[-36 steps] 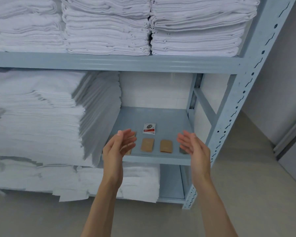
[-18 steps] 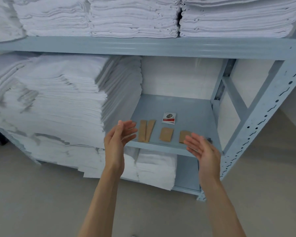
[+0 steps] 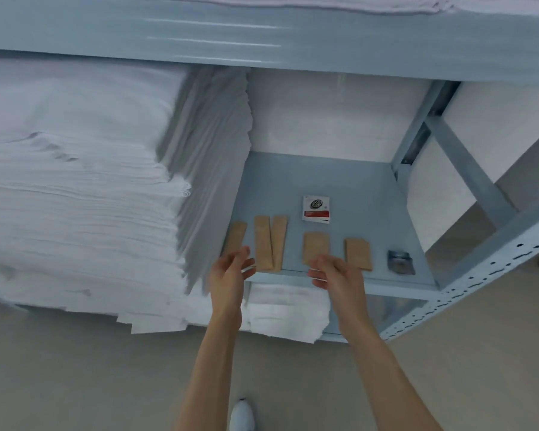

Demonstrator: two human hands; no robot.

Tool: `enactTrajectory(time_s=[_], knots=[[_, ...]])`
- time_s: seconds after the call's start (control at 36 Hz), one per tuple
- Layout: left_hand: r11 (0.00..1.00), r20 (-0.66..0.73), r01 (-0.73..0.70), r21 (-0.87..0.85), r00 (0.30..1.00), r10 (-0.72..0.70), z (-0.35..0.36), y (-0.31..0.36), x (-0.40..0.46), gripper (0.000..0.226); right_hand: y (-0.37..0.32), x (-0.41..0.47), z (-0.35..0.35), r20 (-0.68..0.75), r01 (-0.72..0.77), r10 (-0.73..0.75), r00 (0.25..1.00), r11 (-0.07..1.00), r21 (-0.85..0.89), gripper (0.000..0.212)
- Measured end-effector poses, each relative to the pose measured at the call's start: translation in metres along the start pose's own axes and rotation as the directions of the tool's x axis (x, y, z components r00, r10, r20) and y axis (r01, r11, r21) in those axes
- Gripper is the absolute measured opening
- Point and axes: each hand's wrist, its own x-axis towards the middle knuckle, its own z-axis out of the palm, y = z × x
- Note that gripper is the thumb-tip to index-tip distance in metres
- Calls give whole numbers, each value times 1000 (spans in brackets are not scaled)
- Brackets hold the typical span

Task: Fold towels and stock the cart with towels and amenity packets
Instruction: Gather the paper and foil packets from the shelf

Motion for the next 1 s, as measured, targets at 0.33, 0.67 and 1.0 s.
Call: enactTrajectory(time_s=[0.33,0.67,1.0], knots=[[903,-45,251,350,967,-251,15,-58,136,34,44,96,101,51,-248,266,963,940,-234,15],[264,125,-122,957,992,5,11,-129,214,52,112,178,139,-40,-131,137,990,762,-634,73],[67,43,-51,996,992,117,17,-151,226,19,156,186,167,-79,-79,20,997,441,-894,56]])
